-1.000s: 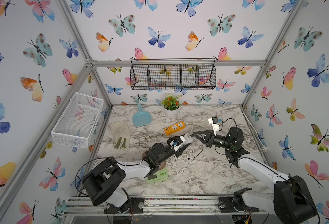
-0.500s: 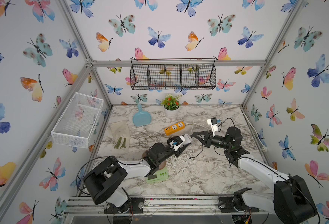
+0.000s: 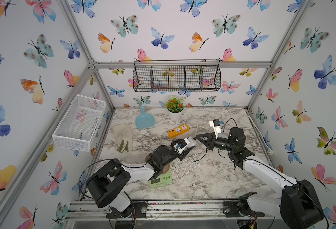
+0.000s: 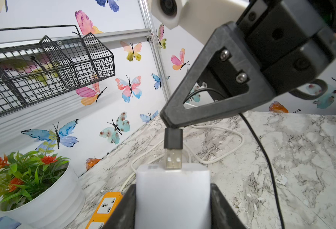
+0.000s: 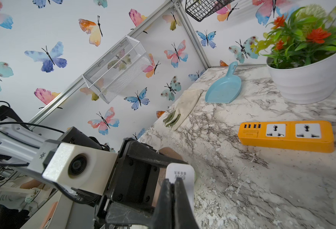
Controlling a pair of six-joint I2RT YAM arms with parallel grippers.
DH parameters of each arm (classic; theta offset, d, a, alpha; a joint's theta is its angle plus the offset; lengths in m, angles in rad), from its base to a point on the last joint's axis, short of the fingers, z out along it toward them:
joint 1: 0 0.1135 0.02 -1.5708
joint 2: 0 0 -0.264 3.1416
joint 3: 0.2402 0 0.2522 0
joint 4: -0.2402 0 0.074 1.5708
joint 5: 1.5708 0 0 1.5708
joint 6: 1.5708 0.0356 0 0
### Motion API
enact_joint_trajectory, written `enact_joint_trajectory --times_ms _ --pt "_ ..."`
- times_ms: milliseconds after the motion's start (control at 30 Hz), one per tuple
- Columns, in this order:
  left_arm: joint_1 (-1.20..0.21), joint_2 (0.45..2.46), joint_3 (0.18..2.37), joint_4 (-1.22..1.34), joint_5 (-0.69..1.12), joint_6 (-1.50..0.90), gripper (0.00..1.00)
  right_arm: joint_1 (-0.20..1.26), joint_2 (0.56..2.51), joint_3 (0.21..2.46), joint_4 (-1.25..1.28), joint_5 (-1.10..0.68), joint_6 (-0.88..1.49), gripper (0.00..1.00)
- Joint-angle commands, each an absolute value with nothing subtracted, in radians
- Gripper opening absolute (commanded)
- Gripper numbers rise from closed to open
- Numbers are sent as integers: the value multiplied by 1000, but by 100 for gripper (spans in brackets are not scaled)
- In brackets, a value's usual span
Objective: Charge the electronic scale
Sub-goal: Insert the charging cable into the plug.
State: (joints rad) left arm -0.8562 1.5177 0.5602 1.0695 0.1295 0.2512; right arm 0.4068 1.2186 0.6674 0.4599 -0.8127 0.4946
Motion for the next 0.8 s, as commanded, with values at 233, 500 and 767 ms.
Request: enact_joint_trajectory --times_ms 233,500,767 --pt "-854 1515 595 1152 149 252 10 428 1213 713 296 -733 451 2" --pt "-854 1523 593 1166 129 261 10 448 1212 733 234 -689 458 2" --pt "-854 1527 598 1175 107 266 9 457 1197 761 140 -673 417 2"
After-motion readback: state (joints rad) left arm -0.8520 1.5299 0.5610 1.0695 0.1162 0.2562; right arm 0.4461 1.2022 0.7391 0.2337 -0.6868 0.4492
